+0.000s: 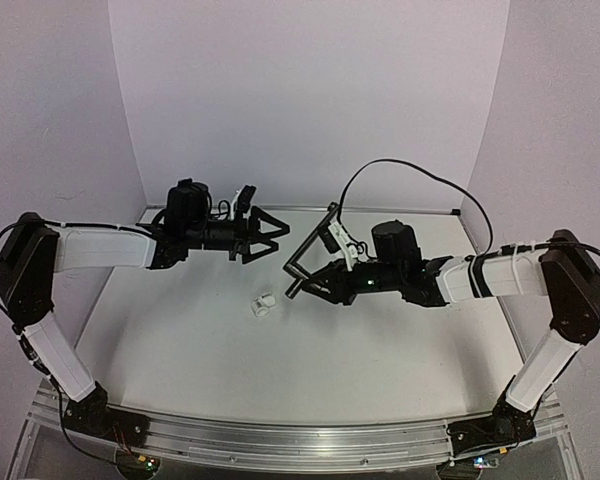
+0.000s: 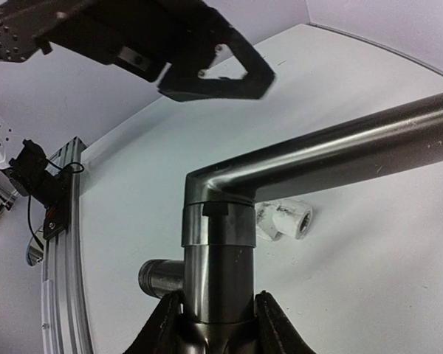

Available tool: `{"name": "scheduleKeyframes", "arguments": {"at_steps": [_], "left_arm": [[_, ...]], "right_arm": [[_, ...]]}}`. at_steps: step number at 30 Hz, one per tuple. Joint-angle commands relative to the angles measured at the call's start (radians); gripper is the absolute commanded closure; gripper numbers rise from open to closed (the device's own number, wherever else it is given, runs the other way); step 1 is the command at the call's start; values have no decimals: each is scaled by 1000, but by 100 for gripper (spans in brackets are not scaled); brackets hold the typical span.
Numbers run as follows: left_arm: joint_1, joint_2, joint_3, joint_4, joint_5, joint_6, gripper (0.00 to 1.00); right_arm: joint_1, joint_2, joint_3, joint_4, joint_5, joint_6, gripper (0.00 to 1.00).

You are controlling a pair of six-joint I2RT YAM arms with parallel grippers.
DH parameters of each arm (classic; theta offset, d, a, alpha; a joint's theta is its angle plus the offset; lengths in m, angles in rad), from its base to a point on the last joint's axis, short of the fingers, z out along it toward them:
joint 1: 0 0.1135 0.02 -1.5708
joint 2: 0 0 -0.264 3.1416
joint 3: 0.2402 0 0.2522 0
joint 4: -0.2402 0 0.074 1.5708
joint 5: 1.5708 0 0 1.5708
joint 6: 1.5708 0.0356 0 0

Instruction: Install the water faucets

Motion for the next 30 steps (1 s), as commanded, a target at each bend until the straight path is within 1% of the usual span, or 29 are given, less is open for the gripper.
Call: {"name": "scheduleKeyframes", "arguments": {"at_steps": [1, 4, 6, 10, 13, 17, 18, 21, 22, 23, 24, 25, 28, 30], "left_arm": [[-48, 47, 70, 62, 100, -13, 21], [-75, 58, 78, 32, 110, 9, 26], [-84, 57, 74, 37, 114, 8, 34], [-89, 68, 94, -38, 100, 32, 55], [-88, 68, 98, -64, 100, 50, 71], [-80, 55, 101, -81, 89, 86, 98], [-78, 49, 99, -79, 89, 99, 100], [-68, 20, 72, -37, 96, 143, 100], [-63, 8, 57, -12, 99, 152, 100], [-58, -6, 37, 23, 103, 156, 100], [-53, -15, 21, 56, 108, 151, 100], [-50, -22, 9, 82, 113, 144, 100], [-44, -35, -10, 155, 119, 110, 100], [-43, -38, -18, 205, 116, 70, 100]], "right_arm": [[15, -21, 65, 123, -32, 23, 100], [15, -17, 69, 146, -39, 38, 100], [15, -7, 77, 152, -49, 45, 100], [15, 6, 92, 151, -55, 50, 100], [15, 7, 96, 150, -55, 55, 100], [15, 5, 100, 133, -36, 77, 99], [15, 5, 103, 127, -31, 89, 92], [13, 5, 106, 115, -47, 166, 56], [10, 4, 104, 114, -57, 203, 40], [8, 3, 103, 114, -64, 250, 17], [4, 4, 113, 111, -81, 298, 5], [-1, 6, 123, 105, -103, 332, 2], [-20, -3, 130, 109, -157, 460, 2], [-38, 0, 145, 116, -198, 512, 2]]}}
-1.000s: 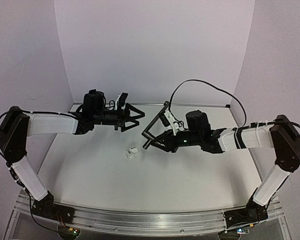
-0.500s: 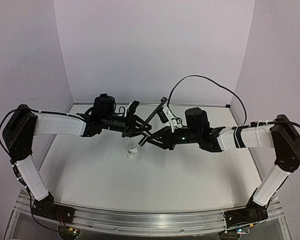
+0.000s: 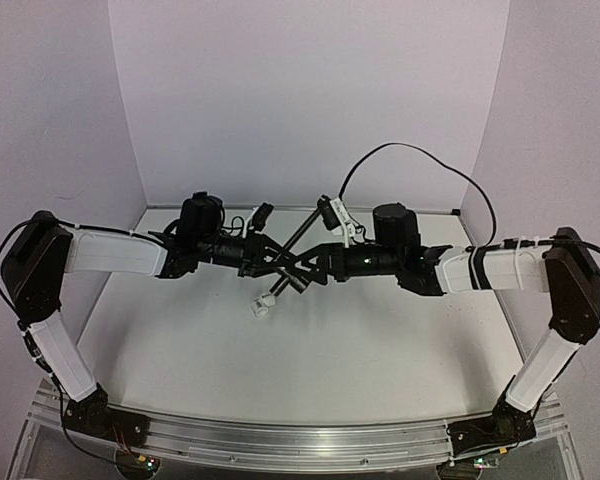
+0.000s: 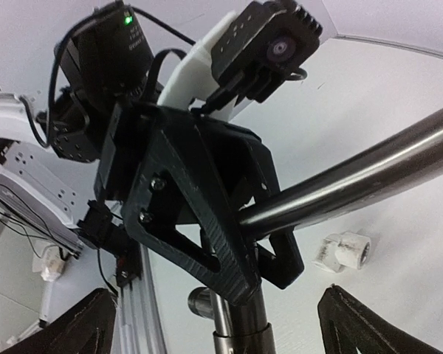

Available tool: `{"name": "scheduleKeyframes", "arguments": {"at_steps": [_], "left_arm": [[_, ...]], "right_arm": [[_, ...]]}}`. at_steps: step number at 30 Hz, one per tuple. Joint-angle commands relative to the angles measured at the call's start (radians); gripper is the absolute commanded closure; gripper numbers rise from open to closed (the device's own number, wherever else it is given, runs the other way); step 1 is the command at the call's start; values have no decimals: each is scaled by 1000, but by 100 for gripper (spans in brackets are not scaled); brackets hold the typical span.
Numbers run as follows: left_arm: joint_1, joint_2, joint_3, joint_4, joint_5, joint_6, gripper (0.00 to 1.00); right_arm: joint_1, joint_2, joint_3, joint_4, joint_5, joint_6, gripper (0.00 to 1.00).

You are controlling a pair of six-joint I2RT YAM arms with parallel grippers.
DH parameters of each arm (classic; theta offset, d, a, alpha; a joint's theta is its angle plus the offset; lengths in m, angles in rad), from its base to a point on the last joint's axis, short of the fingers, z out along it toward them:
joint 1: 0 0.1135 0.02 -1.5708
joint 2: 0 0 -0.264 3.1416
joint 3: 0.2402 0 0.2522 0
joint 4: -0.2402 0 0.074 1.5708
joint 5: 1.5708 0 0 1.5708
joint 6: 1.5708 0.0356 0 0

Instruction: Install the water faucets

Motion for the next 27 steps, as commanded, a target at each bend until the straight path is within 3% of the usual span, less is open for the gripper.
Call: {"name": "scheduleKeyframes", "arguments": {"at_steps": [1, 6, 8, 11, 17, 22, 24, 27], "left_arm": [[10, -83, -2, 236, 28, -59, 100], [10, -80, -41, 374, -11, -183, 100], [10, -81, -52, 408, -23, -211, 100], [11, -81, -61, 434, -19, -221, 100], [12, -109, -82, 450, -51, -219, 100], [12, -120, -102, 487, -50, -211, 100], [12, -120, -107, 503, -42, -214, 100], [12, -118, -118, 534, -40, -221, 100]], "right_arm": [[-40, -8, 52, 58, -100, 208, 2], [-58, 5, 25, 152, -141, 294, 2], [-58, 24, 12, 222, -162, 357, 8], [-61, 69, 8, 360, -192, 477, 36], [-67, 105, -44, 462, -160, 590, 54], [-85, 156, -87, 655, -131, 802, 92], [-86, 189, -86, 733, -131, 908, 99], [-86, 256, -102, 926, -117, 1095, 100]]}}
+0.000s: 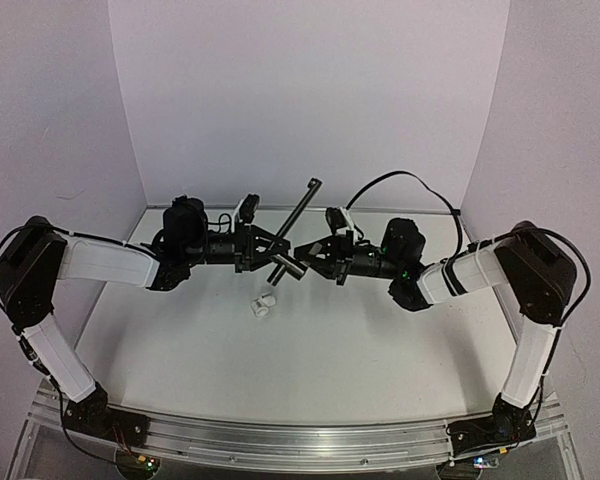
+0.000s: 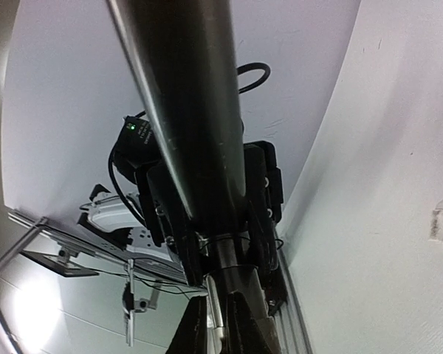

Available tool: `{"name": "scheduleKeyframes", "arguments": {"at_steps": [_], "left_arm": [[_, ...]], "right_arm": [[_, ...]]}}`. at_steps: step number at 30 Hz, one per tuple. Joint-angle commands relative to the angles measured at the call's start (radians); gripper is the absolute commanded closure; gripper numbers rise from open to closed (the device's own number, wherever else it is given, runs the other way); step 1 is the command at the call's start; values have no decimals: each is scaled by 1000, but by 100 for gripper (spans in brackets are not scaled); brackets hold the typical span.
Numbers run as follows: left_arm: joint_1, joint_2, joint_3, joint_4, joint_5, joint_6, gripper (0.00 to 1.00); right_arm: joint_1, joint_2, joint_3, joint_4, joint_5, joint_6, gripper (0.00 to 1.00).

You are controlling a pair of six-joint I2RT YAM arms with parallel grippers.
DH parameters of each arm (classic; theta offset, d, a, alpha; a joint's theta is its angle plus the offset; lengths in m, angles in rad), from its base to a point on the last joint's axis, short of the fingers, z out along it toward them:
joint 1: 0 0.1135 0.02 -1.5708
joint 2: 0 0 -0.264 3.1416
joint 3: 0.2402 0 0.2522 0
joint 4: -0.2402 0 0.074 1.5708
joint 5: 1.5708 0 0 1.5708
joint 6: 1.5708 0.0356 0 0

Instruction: Install the water faucets

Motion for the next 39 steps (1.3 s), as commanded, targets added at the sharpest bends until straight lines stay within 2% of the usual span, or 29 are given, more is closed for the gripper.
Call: {"name": "scheduleKeyframes", "arguments": {"at_steps": [1, 4, 6, 9, 12, 14, 15, 18, 22, 26, 30, 32, 34, 39], "left_arm": [[5, -67, 1, 213, 5, -10, 100], [5, -66, -3, 234, 6, -19, 100], [5, -61, -8, 261, 9, -34, 100], [5, -60, -8, 243, -1, -37, 100], [5, -60, 0, 210, -23, -35, 100], [6, -57, 9, 178, -39, -32, 100], [6, -55, 15, 165, -45, -30, 100], [6, -41, 29, 154, -49, -31, 100], [8, -26, 52, 133, -49, -34, 100], [8, -19, 92, 33, -37, 0, 100], [10, -33, 88, -12, -56, 23, 100], [11, -40, 91, -46, -69, 38, 100], [11, -45, 99, -87, -75, 62, 100], [12, -69, 120, -205, -103, 135, 100]], "right_arm": [[-19, 117, -27, 371, 69, 358, 100], [-19, 202, -25, 557, 92, 516, 100], [-21, 225, -23, 598, 96, 536, 96], [-22, 176, -31, 459, 70, 389, 74], [-22, 89, -43, 250, 62, 190, 47], [-21, 46, -50, 181, 63, 110, 29], [-21, 36, -51, 170, 56, 83, 25], [-13, 17, -41, 160, 38, 27, 19], [-10, 0, -21, 143, -9, -45, 18], [-1, -31, 38, -90, -44, -229, 21], [4, -77, 45, -157, -49, -332, 21], [3, -120, 41, -209, -21, -392, 16], [2, -162, 64, -363, 31, -480, 8], [-9, -184, 126, -524, 77, -558, 6]]}}
